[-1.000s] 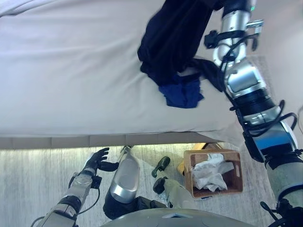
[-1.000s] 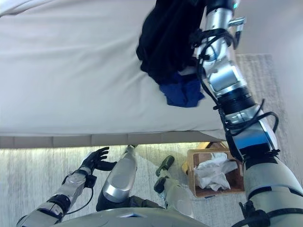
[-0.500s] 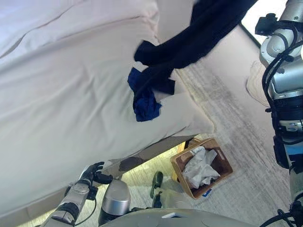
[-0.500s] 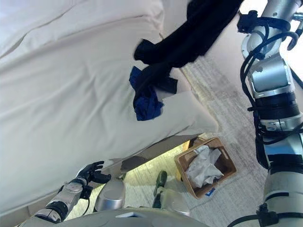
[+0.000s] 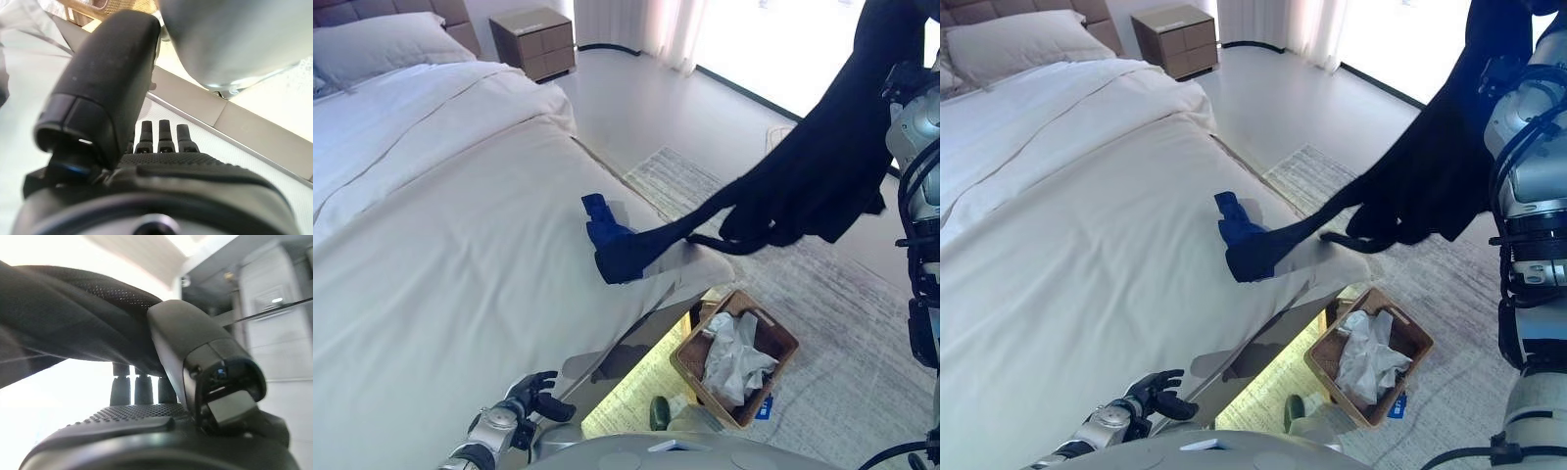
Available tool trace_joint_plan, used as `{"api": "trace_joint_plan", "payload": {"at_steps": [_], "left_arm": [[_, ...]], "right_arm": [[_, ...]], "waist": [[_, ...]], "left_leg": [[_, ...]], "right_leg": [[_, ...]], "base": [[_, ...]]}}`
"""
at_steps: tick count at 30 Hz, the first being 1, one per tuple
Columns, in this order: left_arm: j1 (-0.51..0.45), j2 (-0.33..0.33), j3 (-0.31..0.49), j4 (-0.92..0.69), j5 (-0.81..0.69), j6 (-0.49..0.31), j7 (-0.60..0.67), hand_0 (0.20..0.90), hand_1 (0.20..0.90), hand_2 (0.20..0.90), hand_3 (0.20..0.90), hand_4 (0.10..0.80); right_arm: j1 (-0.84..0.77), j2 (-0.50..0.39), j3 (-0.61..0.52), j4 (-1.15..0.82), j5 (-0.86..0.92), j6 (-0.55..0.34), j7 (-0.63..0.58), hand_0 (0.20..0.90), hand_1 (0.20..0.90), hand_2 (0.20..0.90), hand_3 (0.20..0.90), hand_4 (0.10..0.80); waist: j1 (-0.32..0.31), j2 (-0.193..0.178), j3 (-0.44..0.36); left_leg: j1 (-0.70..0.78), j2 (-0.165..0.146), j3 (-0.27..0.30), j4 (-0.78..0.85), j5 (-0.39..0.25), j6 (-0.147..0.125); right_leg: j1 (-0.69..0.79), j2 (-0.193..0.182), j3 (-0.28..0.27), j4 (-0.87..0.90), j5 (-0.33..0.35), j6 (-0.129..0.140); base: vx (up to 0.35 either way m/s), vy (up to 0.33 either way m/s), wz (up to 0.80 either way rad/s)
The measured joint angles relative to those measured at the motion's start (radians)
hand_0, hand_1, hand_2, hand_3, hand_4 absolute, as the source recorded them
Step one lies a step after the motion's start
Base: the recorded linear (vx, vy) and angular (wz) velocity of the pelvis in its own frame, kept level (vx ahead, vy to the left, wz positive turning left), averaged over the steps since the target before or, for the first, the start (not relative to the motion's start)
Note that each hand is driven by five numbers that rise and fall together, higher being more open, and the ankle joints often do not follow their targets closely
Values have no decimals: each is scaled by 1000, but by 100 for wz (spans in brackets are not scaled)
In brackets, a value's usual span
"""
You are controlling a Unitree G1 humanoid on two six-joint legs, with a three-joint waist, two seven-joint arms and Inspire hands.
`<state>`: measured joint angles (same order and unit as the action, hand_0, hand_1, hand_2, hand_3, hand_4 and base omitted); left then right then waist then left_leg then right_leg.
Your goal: Pick up the clothes from the bed and place them into the basket
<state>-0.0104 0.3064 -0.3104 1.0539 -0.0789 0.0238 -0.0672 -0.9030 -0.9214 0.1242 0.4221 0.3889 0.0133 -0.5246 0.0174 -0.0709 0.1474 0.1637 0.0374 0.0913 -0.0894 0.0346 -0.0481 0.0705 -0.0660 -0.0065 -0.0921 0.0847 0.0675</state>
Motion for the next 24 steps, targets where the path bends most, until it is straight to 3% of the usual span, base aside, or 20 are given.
{"api": "trace_joint_plan", "payload": {"at_steps": [7, 13, 20, 24], "left_arm": [[2, -7, -5, 0, 0, -4, -11, 900, 900, 900, 900, 800], [1, -24, -4, 0, -1, -5, -15, 900, 900, 900, 900, 800], [0, -24, 0, 20, -2, -7, -7, 900, 900, 900, 900, 800], [-3, -24, 0, 25, -6, -29, -6, 900, 900, 900, 900, 800]], "right_arm": [[14, -54, 69, 46, 66, 76, 334, 300, 300, 300, 200, 100], [14, -67, 145, 43, 176, 79, 492, 300, 300, 300, 200, 100], [13, -29, 168, -52, 240, 83, 452, 300, 300, 300, 200, 100], [-42, -14, 172, -68, 246, 69, 239, 300, 300, 300, 200, 100]], "waist": [[-35, 11, -6], [-26, 11, -7], [18, 10, -7], [48, 6, -11]], "left_leg": [[1, 17, 29, 0, 0, 0], [1, 21, 28, 0, 0, 0], [0, 23, 16, 0, 1, -1], [-3, 23, -10, 0, 3, -4]], "right_leg": [[-14, 20, 26, 0, 11, -6], [-13, 23, 25, 0, 13, -8], [-8, 25, 15, 0, 14, -9], [2, 22, -12, -1, 15, -12]], "base": [[0, -12, -13], [0, 0, 0], [16, 23, 4], [6, 37, 20]]}}
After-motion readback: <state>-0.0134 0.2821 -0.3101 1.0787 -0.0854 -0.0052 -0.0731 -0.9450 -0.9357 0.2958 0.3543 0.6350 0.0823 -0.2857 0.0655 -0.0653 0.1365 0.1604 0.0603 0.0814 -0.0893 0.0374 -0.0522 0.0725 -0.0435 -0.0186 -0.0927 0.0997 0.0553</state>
